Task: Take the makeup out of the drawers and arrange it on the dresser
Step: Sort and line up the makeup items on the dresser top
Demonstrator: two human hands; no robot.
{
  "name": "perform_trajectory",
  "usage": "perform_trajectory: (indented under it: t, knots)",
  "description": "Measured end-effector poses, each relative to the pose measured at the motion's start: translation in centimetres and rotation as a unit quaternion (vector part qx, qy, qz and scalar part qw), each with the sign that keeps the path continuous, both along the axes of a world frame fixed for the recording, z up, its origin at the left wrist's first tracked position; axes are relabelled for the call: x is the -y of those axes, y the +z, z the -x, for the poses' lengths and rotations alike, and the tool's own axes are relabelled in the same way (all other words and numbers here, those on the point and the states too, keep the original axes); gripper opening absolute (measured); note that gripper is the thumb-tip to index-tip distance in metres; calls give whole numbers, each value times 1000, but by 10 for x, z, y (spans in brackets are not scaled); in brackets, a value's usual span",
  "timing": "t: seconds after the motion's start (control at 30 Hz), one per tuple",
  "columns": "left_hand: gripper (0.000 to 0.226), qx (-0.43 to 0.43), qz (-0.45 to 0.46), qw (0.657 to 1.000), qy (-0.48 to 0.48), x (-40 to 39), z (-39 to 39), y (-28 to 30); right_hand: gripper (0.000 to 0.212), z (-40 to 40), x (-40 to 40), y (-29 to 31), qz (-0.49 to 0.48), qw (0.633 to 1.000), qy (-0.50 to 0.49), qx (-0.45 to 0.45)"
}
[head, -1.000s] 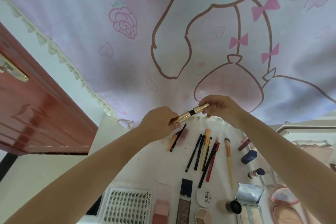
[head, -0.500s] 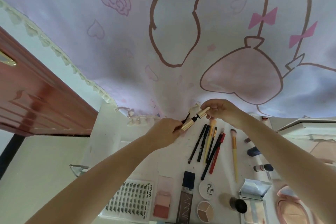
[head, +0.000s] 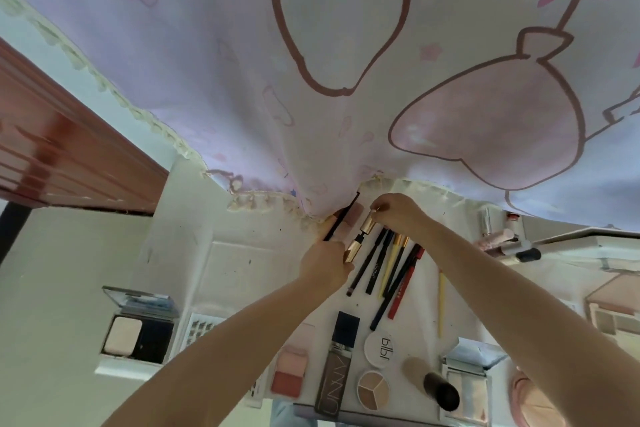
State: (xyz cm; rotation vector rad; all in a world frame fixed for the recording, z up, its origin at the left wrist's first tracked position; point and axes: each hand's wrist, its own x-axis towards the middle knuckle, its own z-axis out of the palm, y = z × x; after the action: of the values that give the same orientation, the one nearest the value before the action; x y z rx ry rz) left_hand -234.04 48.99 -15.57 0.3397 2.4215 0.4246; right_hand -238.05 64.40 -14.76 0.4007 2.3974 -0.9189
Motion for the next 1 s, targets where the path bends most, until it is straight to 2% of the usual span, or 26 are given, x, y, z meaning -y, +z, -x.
perform_trajectory:
  t: [0.23, 0.4, 0.47, 0.53, 0.6, 0.67, 0.73, 0.8, 0.9, 1.0]
  knots:
    - [30, -3, 3, 1000, -1, -17, -5, -15, 36, 3, -1, -17, -55, 998, 43, -6]
    - [33, 5, 0, 1000, -20, -17, -7, -20, 35, 2, -4, -22, -117, 986, 121, -19]
    - [35, -2, 7, 1000, -24, -16, -7, -21, 35, 1, -5, -22, -147, 980, 125, -40]
    - [39, -22, 17, 999, -24, -10, -8, -20, 35, 0, -5, -19, -169, 970, 146, -97]
    - [41, -49, 17, 998, -20, 0, -7, -19, 32, 1, 1, -15, -165, 946, 228, -159]
    - [39, -70, 26, 997, -13, 14, -7, -17, 28, 1, 9, -14, -168, 896, 345, -225]
    - [38, -89, 47, 995, 1, 29, -7, -16, 39, 1, 17, -20, -192, 848, 418, -262]
    - [38, -103, 66, 993, 9, 42, -8, -15, 46, 1, 26, -23, -199, 838, 453, -230]
    - [36, -108, 86, 990, 14, 58, -9, -13, 47, 1, 31, -30, -211, 807, 497, -240]
    - [32, -117, 89, 989, 16, 65, -7, -5, 43, 2, 34, -25, -227, 801, 500, -240]
